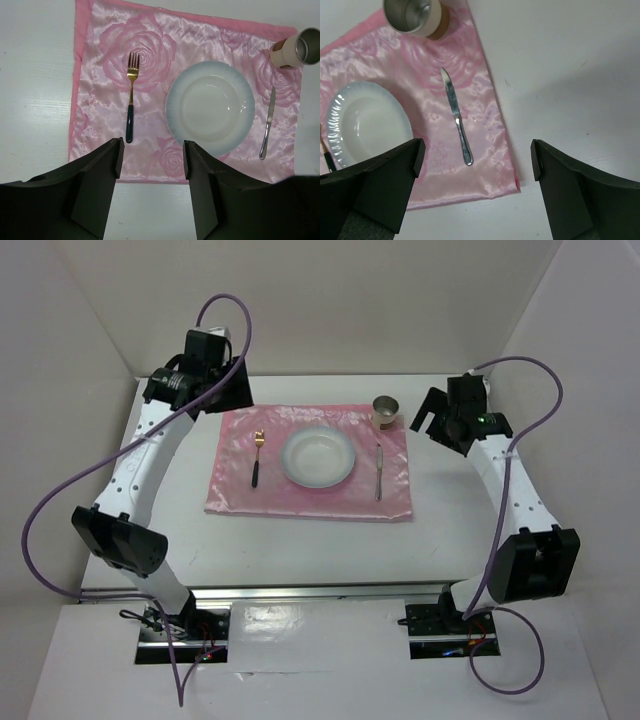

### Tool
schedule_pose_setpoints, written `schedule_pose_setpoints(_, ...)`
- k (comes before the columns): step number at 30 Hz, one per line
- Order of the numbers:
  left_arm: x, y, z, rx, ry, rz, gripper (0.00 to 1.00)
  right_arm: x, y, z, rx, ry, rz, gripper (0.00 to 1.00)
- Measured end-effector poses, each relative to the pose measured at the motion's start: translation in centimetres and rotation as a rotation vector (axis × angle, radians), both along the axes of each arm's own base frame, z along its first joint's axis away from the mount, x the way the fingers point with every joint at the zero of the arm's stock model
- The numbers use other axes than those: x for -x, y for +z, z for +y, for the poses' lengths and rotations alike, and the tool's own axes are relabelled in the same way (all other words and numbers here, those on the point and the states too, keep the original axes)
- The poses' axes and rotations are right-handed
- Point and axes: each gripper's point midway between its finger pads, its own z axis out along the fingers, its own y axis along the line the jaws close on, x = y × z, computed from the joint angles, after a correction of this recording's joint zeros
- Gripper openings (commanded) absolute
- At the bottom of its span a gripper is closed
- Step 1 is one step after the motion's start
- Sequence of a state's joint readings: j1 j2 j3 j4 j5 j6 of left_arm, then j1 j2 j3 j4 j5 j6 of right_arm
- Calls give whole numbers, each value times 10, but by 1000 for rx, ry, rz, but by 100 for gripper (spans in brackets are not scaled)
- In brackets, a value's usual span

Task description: Set the dinner table for one person

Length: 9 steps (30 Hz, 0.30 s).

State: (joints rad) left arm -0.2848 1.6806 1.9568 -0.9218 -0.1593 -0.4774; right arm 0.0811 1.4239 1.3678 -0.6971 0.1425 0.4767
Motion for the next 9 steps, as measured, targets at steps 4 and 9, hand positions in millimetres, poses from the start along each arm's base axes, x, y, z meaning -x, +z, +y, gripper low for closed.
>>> schedule_pose_setpoints(4,15,10,4,10,0,-30,69,11,-23,-7,7,-22,58,100)
schedule_pose_setpoints(9,23,21,6,20,0,-63,69,23,-29,-10,6,-27,65,100)
